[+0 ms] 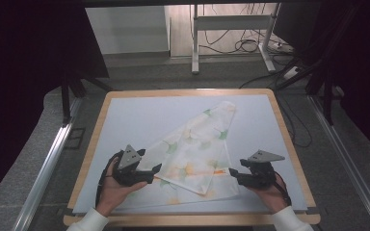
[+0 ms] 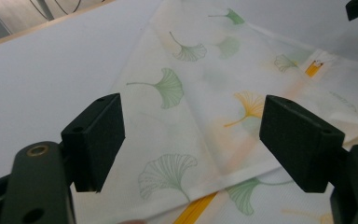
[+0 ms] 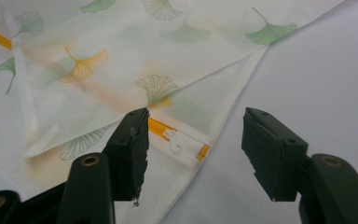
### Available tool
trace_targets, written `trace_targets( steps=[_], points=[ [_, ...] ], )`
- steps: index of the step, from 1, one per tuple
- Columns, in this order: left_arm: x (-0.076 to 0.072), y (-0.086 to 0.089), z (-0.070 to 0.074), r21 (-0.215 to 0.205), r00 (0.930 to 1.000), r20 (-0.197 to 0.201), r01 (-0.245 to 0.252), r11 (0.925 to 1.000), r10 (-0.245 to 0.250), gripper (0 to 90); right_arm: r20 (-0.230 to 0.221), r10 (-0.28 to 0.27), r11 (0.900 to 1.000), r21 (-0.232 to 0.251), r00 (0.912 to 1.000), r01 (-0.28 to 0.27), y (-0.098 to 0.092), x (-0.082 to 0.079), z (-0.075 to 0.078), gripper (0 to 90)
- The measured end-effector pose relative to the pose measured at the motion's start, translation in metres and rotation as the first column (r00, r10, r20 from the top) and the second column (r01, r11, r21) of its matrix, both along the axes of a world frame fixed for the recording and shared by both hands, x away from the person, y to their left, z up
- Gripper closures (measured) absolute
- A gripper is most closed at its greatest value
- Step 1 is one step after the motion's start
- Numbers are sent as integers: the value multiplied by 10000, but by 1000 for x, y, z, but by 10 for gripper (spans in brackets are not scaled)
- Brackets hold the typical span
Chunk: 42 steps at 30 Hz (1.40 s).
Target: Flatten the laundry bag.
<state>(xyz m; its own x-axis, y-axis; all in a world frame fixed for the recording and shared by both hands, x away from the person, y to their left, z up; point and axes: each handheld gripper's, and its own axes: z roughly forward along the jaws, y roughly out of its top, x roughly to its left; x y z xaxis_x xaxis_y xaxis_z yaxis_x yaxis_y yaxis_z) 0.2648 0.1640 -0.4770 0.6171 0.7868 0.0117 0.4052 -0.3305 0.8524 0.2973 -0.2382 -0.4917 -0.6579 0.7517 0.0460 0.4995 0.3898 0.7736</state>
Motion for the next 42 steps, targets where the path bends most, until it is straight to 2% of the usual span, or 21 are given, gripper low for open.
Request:
trace_targets(
  steps=[6,8,13,16,17,21,29,32,42],
  points=[
    [6,-16,0,81,9993,-172,336,9994,-335,225,-103,203,9998,7,9997,-203,3,2,1,492],
    [9,-24,0,17,9984,-285,487,9988,-486,225,-216,266,9996,10,9994,-266,3,2,0,552],
    [14,-42,-2,379,9962,-364,805,9960,-791,225,-217,695,9976,71,9973,-694,6,0,0,689],
    [17,-50,1,156,9942,-479,967,9952,-958,225,-127,1014,9948,-43,9948,-1015,9,-1,-2,774],
    [17,-53,2,202,9949,-353,957,9952,-949,233,-192,1153,9933,-27,9931,-1154,10,-1,-2,821],
    [15,-64,4,304,9924,-331,1199,9923,-1189,234,-199,1339,9909,-92,9908,-1341,10,-1,-2,878],
    [3,-81,-3,339,9821,-607,1808,9829,-1785,234,-406,1580,9868,-302,9866,-1593,17,-2,-9,888],
    [1,-91,-11,521,9765,-781,2051,9774,-2008,233,-513,1681,9844,-433,9844,-1703,20,-2,-12,888],
    [-2,-105,-25,666,9647,-1184,2442,9674,-2353,229,-777,1797,9800,-728,9806,-1854,25,-1,-18,887]
  ],
)
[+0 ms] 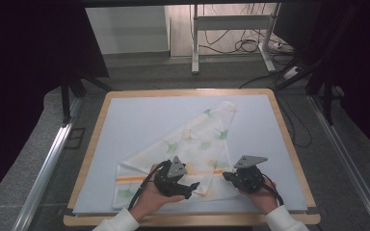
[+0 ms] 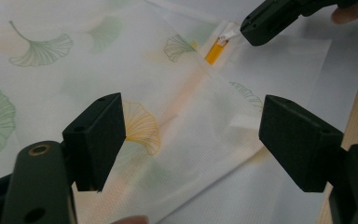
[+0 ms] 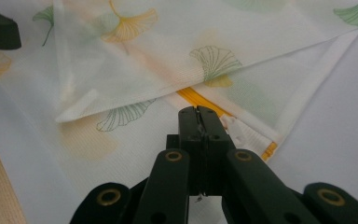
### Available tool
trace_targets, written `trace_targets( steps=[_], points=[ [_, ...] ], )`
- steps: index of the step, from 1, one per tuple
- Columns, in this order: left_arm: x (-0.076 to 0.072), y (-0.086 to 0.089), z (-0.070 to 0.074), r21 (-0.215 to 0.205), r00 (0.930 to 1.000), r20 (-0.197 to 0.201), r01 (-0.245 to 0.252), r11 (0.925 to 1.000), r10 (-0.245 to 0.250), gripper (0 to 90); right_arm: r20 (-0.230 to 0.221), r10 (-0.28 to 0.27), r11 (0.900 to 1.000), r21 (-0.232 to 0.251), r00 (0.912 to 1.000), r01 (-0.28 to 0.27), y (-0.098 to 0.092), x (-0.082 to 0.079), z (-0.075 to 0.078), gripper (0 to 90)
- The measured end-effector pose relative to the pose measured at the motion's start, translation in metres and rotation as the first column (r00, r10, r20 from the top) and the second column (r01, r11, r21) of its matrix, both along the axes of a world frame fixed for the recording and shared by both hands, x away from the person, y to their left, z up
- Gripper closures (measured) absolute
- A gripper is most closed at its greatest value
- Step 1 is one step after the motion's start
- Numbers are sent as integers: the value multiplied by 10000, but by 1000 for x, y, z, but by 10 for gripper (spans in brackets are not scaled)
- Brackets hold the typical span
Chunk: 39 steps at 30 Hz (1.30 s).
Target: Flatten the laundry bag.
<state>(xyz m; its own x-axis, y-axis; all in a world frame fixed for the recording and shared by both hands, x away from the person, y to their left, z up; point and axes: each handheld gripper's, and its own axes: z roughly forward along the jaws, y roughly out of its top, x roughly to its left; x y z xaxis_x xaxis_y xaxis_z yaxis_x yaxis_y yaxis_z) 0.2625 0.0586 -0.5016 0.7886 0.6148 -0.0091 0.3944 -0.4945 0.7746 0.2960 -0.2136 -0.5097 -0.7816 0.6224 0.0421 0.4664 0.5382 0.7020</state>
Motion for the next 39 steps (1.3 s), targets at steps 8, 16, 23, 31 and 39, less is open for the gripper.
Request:
trace_targets(
  steps=[8,16,23,31,39],
  points=[
    [-8,-18,-10,329,9988,-16,492,9982,-492,229,-173,69,9996,-261,9998,-73,3,1,-4,887],
    [-6,-32,-19,481,9976,-238,660,9967,-649,228,-231,50,9994,-327,9997,-58,3,2,-6,887],
    [-6,-45,-30,790,9973,-487,584,9952,-547,229,-443,19,9986,-519,9990,-42,4,3,-10,887],
    [-3,-43,-32,828,9974,-699,242,9963,-184,304,-503,-26,9987,-508,9987,1,4,4,-10,887],
    [1,-37,-32,741,9971,-762,121,9972,-65,458,-576,-69,9987,-503,9983,40,3,5,-10,882]
  ],
)
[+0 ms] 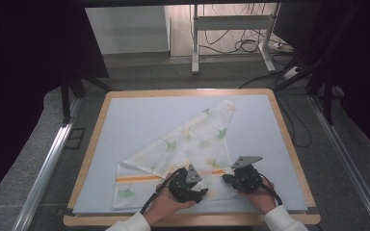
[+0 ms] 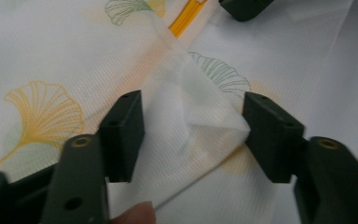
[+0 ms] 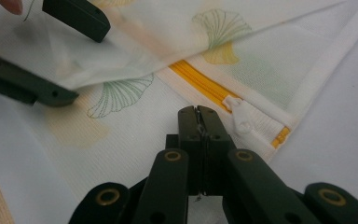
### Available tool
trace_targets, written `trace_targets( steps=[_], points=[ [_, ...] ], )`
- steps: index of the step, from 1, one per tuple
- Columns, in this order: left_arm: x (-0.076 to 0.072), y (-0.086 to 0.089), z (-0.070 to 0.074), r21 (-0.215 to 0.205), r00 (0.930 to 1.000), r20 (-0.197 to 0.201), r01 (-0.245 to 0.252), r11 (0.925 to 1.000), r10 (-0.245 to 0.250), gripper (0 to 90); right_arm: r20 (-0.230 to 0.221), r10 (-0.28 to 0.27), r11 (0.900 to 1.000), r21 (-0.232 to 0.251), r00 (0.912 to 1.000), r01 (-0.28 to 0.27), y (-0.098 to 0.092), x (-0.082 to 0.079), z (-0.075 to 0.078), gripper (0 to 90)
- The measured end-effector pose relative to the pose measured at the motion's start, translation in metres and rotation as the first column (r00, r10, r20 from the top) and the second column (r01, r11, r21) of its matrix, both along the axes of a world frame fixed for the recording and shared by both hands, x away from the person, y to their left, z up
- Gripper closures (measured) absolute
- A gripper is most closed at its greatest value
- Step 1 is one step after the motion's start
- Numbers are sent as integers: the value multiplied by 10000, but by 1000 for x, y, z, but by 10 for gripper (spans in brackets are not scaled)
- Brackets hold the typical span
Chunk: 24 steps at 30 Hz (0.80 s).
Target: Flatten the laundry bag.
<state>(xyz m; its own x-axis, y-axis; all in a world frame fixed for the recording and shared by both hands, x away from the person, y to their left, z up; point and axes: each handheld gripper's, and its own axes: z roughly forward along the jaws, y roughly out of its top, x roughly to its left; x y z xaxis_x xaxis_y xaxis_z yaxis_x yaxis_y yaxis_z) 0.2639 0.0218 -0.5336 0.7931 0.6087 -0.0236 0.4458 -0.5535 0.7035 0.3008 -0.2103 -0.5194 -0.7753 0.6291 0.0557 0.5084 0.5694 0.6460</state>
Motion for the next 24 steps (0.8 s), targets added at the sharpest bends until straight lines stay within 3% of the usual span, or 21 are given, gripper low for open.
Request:
trace_targets(
  steps=[4,6,11,18,24],
  points=[
    [0,1,1,33,10000,45,55,10000,-55,638,-59,12,10000,25,10000,-12,-1,1,0,876],
    [1,1,1,41,10000,54,43,10000,-44,662,-102,-12,10000,45,9999,12,-1,1,0,877],
    [2,5,1,-39,10000,5,47,10000,-47,821,-108,-27,10000,33,9999,27,-1,1,0,876],
    [1,6,0,-171,9998,168,-40,9998,43,868,-106,-16,10000,21,9999,16,-1,1,0,875],
    [-2,10,6,-602,9992,401,-51,9982,75,879,-102,-12,10000,-5,9999,12,-1,1,1,872]
  ],
)
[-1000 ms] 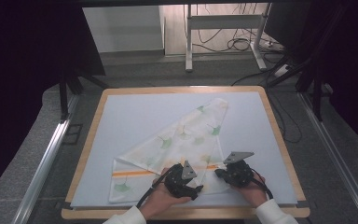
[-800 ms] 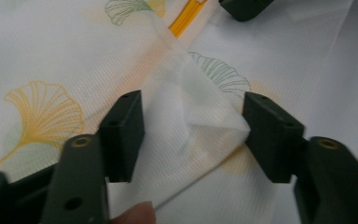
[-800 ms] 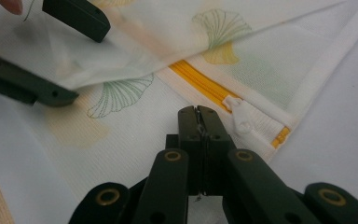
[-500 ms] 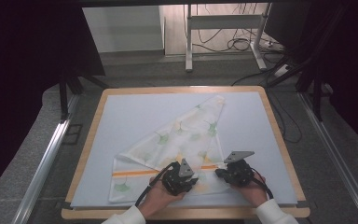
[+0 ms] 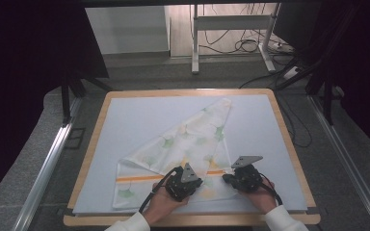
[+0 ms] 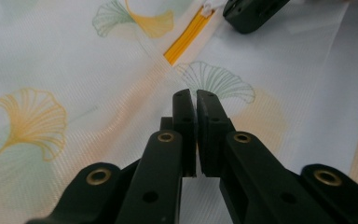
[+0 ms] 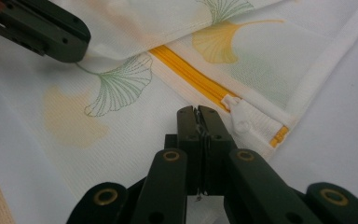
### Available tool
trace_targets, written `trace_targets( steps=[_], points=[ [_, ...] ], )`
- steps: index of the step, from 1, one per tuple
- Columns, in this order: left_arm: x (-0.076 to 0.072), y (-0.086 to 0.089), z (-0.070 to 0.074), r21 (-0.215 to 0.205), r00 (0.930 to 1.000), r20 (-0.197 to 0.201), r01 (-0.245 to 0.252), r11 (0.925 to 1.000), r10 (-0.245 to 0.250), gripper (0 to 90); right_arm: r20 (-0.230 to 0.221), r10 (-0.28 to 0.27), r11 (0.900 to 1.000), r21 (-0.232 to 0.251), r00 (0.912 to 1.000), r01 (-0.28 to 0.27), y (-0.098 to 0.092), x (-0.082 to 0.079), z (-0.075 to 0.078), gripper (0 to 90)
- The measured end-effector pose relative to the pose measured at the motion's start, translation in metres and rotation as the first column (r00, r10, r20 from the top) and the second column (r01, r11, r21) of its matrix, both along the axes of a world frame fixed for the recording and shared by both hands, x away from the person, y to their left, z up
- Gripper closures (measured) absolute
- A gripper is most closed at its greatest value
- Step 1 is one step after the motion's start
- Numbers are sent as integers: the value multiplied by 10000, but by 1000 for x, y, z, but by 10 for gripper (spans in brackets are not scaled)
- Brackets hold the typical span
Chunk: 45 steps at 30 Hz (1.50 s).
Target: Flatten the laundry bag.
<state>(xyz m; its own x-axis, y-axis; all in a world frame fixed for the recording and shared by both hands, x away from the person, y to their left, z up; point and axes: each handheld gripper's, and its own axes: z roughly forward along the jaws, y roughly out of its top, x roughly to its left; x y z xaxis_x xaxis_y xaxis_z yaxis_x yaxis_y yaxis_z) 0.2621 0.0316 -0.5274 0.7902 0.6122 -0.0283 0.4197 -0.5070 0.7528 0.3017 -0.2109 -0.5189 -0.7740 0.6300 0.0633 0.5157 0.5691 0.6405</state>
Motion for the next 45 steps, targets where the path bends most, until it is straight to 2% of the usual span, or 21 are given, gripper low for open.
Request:
trace_targets(
  steps=[14,30,38,45],
  points=[
    [1,11,13,-611,9999,100,13,9981,-7,888,4,3,10000,0,10000,-3,0,0,0,865],
    [9,34,27,-996,9977,359,-533,9936,571,892,26,33,10000,-11,10000,-33,0,0,0,865],
    [13,39,30,-980,9970,367,-639,9931,678,894,23,34,10000,-7,10000,-34,0,0,0,865],
    [16,47,33,-1153,9957,387,-794,9902,843,894,20,-5,10000,-17,10000,5,0,0,0,865]
  ],
)
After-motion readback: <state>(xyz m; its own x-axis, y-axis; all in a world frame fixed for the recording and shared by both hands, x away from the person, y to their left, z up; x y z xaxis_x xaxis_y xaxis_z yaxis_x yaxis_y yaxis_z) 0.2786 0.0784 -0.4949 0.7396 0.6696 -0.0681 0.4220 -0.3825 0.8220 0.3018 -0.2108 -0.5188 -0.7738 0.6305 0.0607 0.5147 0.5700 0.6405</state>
